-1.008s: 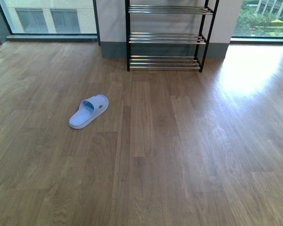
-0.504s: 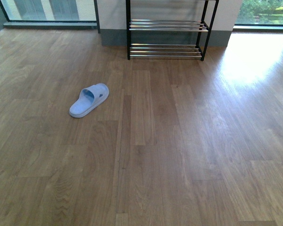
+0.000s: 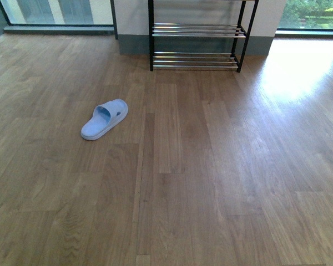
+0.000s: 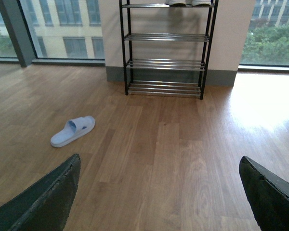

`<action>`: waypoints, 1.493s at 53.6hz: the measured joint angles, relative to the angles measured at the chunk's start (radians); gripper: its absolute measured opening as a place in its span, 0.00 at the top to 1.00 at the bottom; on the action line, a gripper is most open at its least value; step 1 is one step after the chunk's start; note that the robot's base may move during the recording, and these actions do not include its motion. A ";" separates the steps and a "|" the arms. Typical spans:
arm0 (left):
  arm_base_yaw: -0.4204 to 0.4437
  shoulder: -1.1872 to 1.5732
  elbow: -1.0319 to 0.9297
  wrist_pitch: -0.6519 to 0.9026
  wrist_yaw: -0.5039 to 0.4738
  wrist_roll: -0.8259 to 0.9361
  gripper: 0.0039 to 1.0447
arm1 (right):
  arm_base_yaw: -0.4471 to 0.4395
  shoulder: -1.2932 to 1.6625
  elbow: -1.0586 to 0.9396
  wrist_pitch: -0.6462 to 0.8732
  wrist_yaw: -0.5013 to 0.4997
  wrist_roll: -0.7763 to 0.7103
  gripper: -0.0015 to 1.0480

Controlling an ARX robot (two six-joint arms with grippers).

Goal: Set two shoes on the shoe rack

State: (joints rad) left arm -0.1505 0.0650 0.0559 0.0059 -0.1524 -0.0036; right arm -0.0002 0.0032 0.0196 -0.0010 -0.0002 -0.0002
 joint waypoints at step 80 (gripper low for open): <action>0.000 0.000 -0.001 -0.001 0.000 0.000 0.98 | 0.000 0.000 0.000 0.000 -0.002 0.000 0.09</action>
State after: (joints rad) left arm -0.1501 0.0650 0.0551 0.0051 -0.1528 -0.0036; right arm -0.0002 0.0032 0.0196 -0.0013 -0.0025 -0.0002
